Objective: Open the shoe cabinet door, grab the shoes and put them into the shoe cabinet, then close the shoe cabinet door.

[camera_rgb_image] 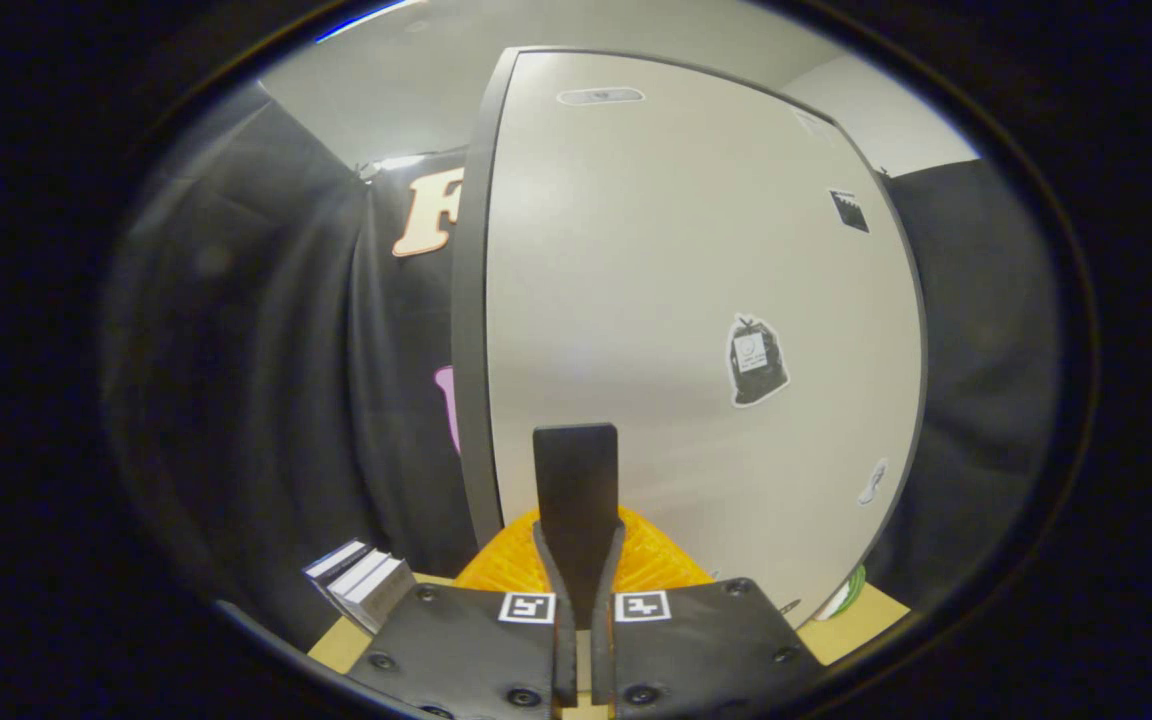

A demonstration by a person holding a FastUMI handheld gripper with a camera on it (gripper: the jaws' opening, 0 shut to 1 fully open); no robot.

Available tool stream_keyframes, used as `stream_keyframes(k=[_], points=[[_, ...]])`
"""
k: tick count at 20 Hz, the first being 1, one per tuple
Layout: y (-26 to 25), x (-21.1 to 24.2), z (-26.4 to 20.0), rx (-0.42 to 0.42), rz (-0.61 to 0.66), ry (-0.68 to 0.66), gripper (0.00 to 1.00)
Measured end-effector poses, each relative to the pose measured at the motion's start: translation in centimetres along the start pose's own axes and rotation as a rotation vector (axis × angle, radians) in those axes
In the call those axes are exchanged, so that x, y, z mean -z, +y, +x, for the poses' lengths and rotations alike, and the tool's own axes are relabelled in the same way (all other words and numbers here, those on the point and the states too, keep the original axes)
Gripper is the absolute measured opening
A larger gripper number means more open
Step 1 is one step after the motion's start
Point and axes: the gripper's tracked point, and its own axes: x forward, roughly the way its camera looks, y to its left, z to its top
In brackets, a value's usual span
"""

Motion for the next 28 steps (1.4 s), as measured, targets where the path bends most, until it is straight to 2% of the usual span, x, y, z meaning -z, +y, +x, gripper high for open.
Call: stream_keyframes(k=[11,15,21,28], points=[[-2.8,-0.2,-7.2,-0.129,0.017,0.020,0.07],[-5.2,-0.4,-10.2,-0.214,0.009,0.031,0.07],[-9.1,-0.9,-11.1,-0.330,0.000,0.042,0.07],[-14.2,-1.2,-13.9,-0.322,0.004,0.063,0.07]])
